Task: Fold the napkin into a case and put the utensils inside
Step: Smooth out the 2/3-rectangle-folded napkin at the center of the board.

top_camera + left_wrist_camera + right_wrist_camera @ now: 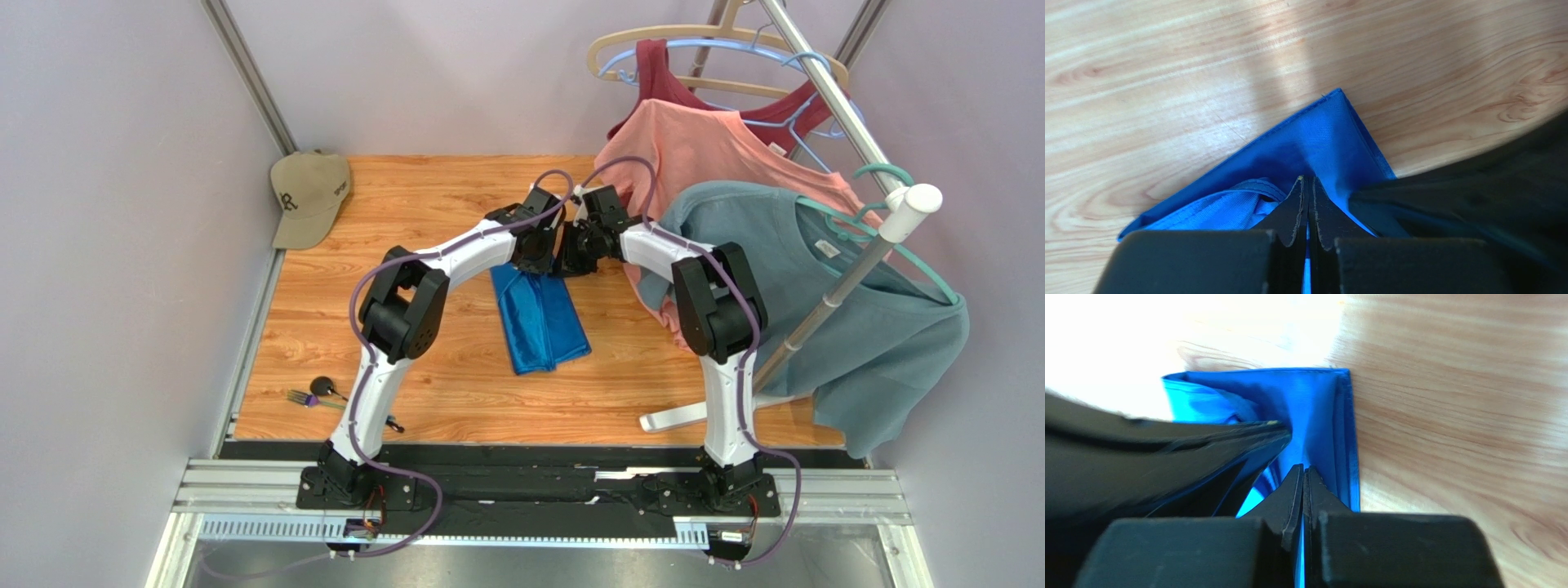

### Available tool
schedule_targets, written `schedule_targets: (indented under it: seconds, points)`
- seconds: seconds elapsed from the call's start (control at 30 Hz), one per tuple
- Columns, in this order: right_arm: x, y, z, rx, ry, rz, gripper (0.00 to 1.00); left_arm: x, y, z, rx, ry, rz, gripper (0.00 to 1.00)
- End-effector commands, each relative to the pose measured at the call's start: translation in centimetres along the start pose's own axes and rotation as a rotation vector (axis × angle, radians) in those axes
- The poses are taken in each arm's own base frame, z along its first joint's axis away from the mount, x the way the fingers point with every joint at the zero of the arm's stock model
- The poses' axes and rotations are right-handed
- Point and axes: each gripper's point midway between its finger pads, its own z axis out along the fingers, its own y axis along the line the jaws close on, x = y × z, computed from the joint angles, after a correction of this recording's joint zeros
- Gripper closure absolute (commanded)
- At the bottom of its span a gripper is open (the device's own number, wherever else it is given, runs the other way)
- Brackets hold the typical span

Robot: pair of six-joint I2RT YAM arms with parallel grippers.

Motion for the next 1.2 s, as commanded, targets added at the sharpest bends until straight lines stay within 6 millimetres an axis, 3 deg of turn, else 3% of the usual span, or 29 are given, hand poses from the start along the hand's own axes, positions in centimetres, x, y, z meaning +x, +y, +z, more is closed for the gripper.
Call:
schedule_targets:
  seconds: [0.0, 0.23, 0.27, 0.37, 0.57, 0.87, 1.07, 1.17]
  points:
    - [-0.9, 1.0, 1.1, -0.063, -0.031, 0.008, 1.00, -2.4, -1.3, -2.6, 0.066, -0.077, -0.070, 1.00]
    - [0.3, -3.4, 0.9, 0.143, -0.039, 0.057, 1.00, -1.6, -0.1, -1.5, 0.015, -0.054, -0.041, 1.00]
    - [1.3, -4.3, 0.9, 0.168, -0.029, 0.074, 1.00, -1.6, 0.2, -1.4, 0.007, -0.053, -0.028, 1.00]
    - [1.7, -5.0, 0.3, 0.196, -0.039, 0.084, 1.00, -1.3, 1.4, -1.2, -0.036, -0.043, -0.008, 1.00]
    - [2.0, -5.3, 0.4, 0.195, -0.030, 0.093, 1.00, -1.1, 3.9, -2.2, -0.131, -0.039, 0.012, 1.00]
    - [1.9, -4.9, 0.0, 0.183, -0.032, 0.085, 1.00, -1.8, 4.8, -3.0, -0.181, -0.052, 0.025, 1.00]
    - [1.7, -4.7, -0.1, 0.177, -0.035, 0.083, 1.00, -1.8, 4.3, -2.1, -0.149, -0.048, 0.032, 1.00]
    - [1.7, -4.6, -0.2, 0.172, -0.033, 0.077, 1.00, -1.4, 5.0, -1.9, -0.185, -0.033, 0.035, 1.00]
